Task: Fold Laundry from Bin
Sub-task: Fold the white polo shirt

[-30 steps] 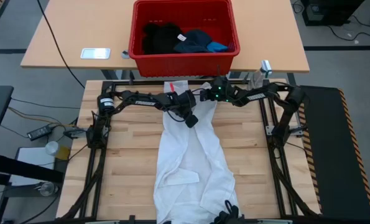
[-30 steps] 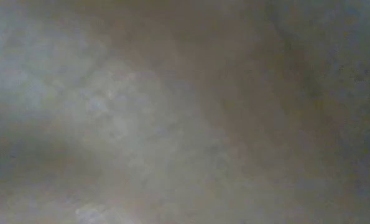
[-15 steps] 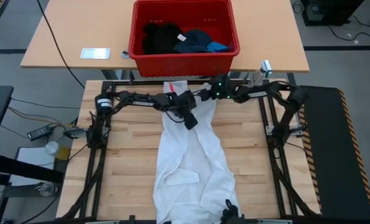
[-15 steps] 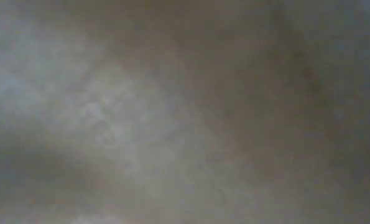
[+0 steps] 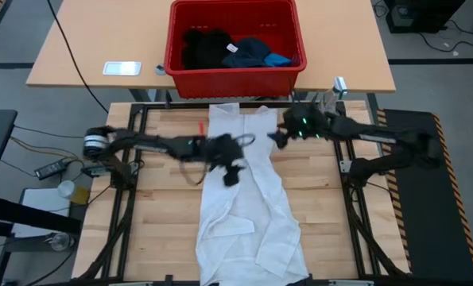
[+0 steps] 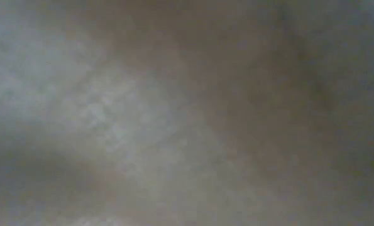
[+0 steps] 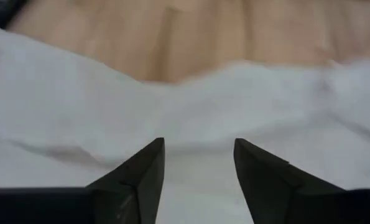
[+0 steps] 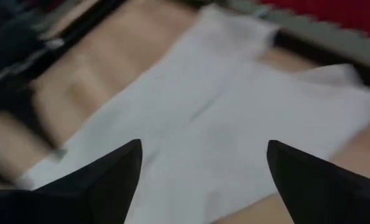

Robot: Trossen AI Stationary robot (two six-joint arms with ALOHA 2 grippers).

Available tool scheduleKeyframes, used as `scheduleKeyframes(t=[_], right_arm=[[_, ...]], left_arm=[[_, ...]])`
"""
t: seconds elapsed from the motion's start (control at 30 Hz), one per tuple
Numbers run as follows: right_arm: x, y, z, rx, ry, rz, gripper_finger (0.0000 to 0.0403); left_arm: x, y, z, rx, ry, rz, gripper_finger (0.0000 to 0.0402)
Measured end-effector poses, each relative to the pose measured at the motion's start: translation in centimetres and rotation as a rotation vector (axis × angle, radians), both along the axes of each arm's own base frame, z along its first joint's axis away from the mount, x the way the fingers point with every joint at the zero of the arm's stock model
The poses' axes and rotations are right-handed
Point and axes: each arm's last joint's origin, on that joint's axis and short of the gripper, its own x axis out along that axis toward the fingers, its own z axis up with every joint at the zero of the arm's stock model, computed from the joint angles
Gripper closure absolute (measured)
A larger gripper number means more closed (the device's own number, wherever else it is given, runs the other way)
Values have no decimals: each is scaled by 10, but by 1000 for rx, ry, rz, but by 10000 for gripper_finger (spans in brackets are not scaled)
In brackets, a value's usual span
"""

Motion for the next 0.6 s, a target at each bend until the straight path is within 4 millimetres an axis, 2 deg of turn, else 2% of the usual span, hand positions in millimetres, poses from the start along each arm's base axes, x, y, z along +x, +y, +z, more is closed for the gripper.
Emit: scheduleKeyframes(t=[0.17,0.23,0.3,0.43,0.6], right_arm=[[-6,69,1,-26,29,243,55],[-9,91,-2,-29,64,322,56],[-12,108,-6,-6,101,346,56],[-14,127,-8,100,94,299,56],[-14,128,-18,171,130,168,56]], left_arm=[[-46,-57,10,-12,-29,-166,226],[-59,-76,10,-8,-21,-241,229],[-67,-89,9,-59,3,-229,229],[-75,-88,-1,-203,94,5,230],[-71,-63,-13,-283,2,215,230]])
